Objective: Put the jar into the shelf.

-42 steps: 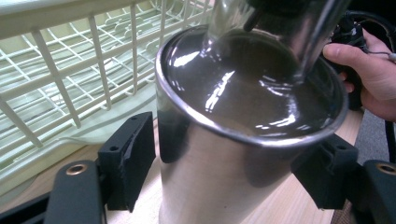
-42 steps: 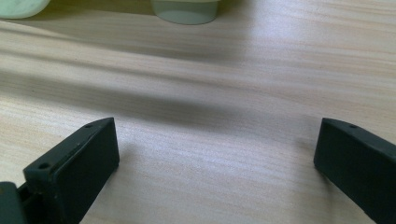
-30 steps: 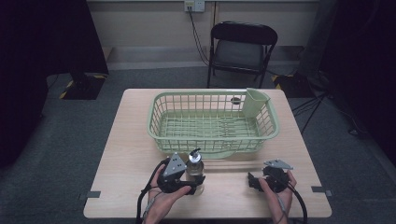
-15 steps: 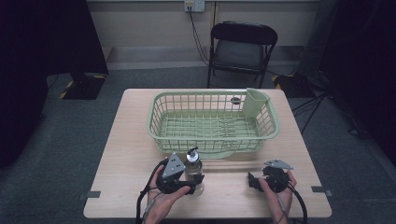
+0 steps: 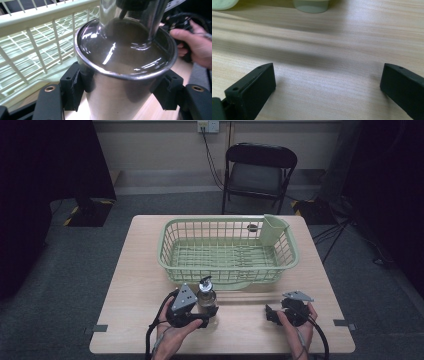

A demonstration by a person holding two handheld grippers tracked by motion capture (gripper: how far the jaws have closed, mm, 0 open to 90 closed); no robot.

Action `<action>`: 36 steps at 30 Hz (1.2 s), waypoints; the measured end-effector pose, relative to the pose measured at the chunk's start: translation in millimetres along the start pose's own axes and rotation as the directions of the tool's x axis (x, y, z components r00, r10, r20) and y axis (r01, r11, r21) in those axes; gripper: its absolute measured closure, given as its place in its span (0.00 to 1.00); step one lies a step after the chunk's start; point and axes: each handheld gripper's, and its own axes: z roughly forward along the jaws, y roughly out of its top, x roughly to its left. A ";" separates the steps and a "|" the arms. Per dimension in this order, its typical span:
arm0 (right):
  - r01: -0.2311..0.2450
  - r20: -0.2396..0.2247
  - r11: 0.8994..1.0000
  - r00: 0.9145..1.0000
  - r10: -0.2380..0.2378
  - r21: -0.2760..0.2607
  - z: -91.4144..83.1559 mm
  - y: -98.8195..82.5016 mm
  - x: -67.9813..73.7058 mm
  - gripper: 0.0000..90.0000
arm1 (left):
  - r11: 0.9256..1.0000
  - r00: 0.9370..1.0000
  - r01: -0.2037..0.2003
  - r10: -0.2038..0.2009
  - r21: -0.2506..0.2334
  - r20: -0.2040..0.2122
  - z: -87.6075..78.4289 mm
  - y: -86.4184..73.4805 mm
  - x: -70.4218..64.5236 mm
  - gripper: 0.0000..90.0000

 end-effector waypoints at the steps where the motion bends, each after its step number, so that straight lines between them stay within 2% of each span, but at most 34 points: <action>1: 0.000 0.000 1.000 1.000 0.000 0.000 0.0 0.0 0.0 0.00 | 1.000 1.000 -0.002 0.002 -0.003 -0.003 -0.6 0.5 -0.1 0.38; 4: 0.000 0.000 1.000 1.000 0.000 0.000 0.0 0.0 0.0 0.00 | 1.000 1.000 -0.011 0.011 -0.006 -0.016 -2.9 2.3 -0.9 0.38; 8: 0.000 0.000 1.000 1.000 0.000 0.000 0.0 0.0 0.0 0.00 | 1.000 1.000 -0.014 0.013 -0.023 -0.013 -7.8 4.9 -1.4 0.38; 11: 0.000 0.000 1.000 1.000 0.000 0.000 0.0 0.0 0.0 0.00 | 0.999 1.000 -0.001 0.001 -0.037 0.002 -10.8 7.5 -1.0 0.38; 21: 0.000 0.000 1.000 1.000 0.000 0.000 0.0 0.0 0.0 0.00 | 0.998 0.999 -0.034 0.032 -0.059 -0.025 -18.4 17.3 -4.6 0.38; 28: 0.000 0.000 1.000 1.000 0.000 0.000 0.0 0.0 0.0 0.00 | 0.995 0.998 -0.048 0.046 -0.083 -0.030 -24.4 23.8 -5.5 0.38; 36: 0.000 0.000 1.000 1.000 0.000 0.000 0.0 0.0 0.0 0.00 | 0.991 0.997 -0.070 0.066 -0.115 -0.033 -32.2 38.3 -6.3 0.38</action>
